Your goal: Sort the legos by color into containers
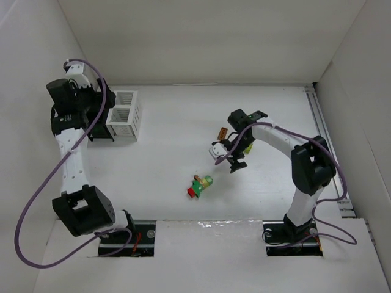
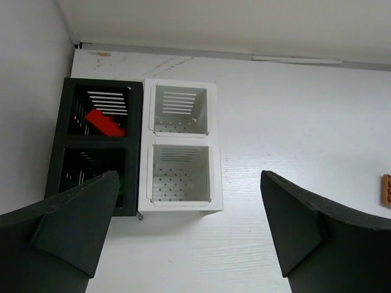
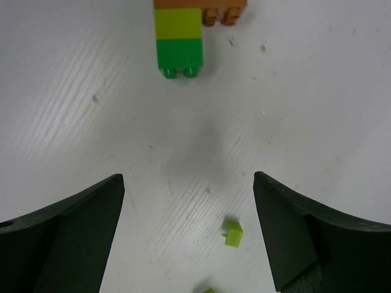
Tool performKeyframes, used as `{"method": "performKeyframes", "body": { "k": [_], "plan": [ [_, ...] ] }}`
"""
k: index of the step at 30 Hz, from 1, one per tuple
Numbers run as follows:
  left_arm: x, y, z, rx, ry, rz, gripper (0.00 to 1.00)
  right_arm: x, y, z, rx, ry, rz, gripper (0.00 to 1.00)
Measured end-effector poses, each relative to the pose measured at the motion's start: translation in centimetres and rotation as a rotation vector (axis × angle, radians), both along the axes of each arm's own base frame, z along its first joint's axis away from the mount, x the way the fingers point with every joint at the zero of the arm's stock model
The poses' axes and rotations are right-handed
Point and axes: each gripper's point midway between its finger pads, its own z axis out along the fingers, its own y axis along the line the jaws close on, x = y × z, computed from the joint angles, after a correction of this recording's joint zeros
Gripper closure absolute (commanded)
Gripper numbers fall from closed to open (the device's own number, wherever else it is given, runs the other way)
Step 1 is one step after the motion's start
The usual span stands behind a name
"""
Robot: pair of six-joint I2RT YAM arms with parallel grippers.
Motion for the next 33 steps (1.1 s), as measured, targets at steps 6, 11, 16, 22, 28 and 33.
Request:
{"method": "performKeyframes", "body": {
  "k": [6,11,16,22,28,33],
  "plan": [
    [-1.1,-0.4,1.0,0.013,-0.033,-0.002,0.00,-1.5,1.9,-0.1,0.011,-0.036,0.128,0.17],
    [-1.5,-0.4,1.9,0.043,-0.059,-0.002,0.00,-2.8,3.3,-0.9,-0.005,-0.004,0.155,0.21],
    [-1.6,-0.2,1.7,0.070,-0.053,-0.005,0.00,-4.4,4.9,-1.4,-0.015,0.033,0.139,0.25],
    [-1.2,0.1,1.0,0.079,-0.037,-0.007,0.00,-5.5,6.2,-2.1,-0.032,0.078,0.109,0.25],
    [-0.5,0.4,-0.7,0.079,0.005,-0.013,0.00,-5.7,7.0,-3.1,-0.053,0.112,0.069,0.26],
    [-0.2,0.6,-1.5,0.078,0.025,-0.014,0.00,-5.7,7.4,-4.3,-0.075,0.137,0.033,0.31]
  ]
}}
